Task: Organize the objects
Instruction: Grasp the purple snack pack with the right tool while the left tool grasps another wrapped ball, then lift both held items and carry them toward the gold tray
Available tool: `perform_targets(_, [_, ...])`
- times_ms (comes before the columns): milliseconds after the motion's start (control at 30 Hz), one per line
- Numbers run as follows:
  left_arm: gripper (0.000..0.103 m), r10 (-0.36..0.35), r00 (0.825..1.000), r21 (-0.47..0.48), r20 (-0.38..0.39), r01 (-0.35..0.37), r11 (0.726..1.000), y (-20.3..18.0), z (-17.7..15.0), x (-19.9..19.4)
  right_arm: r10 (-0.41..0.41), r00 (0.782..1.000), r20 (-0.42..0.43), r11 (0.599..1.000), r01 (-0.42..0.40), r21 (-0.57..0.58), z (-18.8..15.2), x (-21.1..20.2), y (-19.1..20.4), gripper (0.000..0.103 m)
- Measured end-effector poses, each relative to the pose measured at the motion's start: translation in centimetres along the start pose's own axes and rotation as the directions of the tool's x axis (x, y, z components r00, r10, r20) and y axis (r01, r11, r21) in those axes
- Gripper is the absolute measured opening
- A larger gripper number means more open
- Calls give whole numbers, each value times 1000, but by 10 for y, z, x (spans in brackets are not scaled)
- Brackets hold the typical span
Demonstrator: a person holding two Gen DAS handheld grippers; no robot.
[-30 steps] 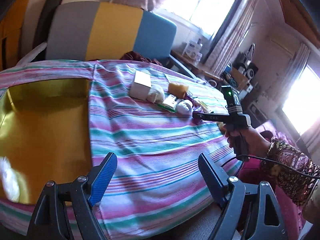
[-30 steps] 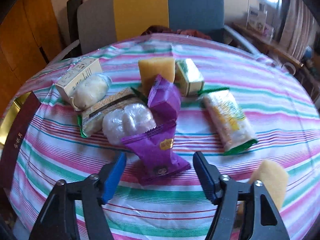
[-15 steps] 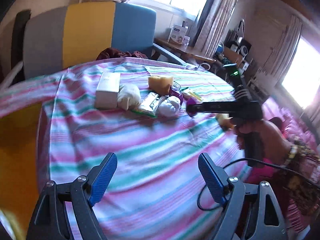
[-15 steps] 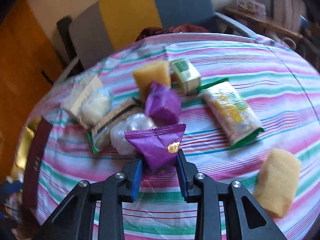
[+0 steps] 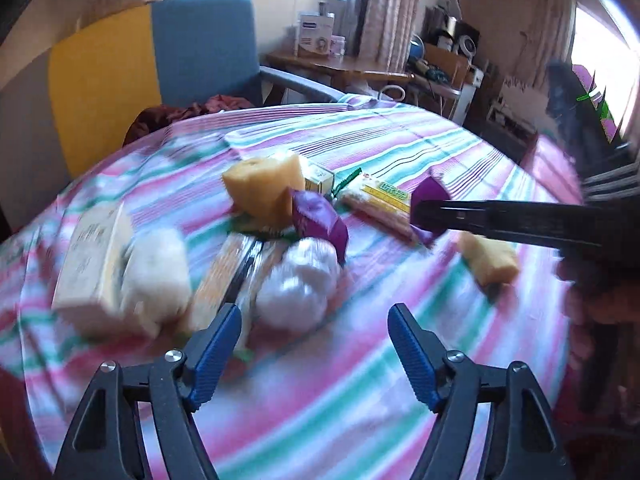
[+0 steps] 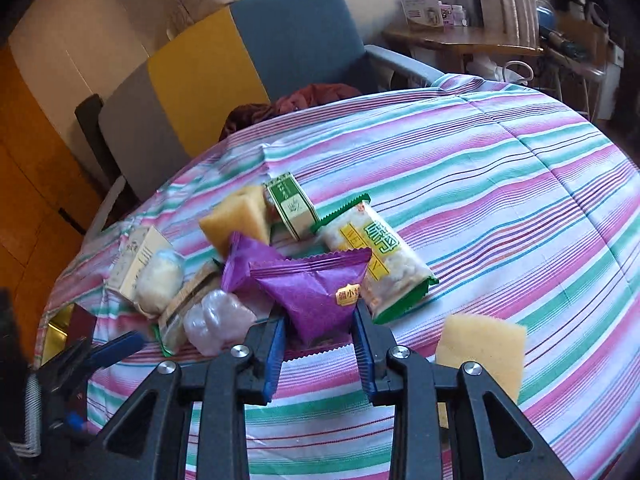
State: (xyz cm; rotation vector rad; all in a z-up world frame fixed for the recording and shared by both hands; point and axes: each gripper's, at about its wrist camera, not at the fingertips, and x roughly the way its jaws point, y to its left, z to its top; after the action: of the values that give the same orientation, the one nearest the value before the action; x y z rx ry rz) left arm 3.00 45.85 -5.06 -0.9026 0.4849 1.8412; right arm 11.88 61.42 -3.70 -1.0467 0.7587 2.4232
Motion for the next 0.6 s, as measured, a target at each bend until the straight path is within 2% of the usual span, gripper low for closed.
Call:
perform_targets(133, [72,54,998,121,-13,-53,991,-11,9,27,14,1000,3,999,-14,33,3,-1,-7,32])
perform_targets(200, [57,90,996,155,-16,-86,984,-13,7,38,21,1000,5,999,-21,39,3,0,-7,32])
perform_targets(267, [46,113,994,164,6,-113,980,-14,4,40,23,1000,7,999,-24,37,3,1,-5,32])
perform_targets(333, [39,96,995,156,8,-96,983,-15,-1,42,26,1000,7,999,-26,33,3,2,-4,32])
perform_targets(500, [37,21,1000,70,12,-22,997,-2,-11,33,20,1000,8,1000,-20,18,2,2,-2,32])
perform_targets(600, [36,11,1000,34,30,-12,999,1,-25,21,16,1000,12,1000,-16,7,1,1,0,32])
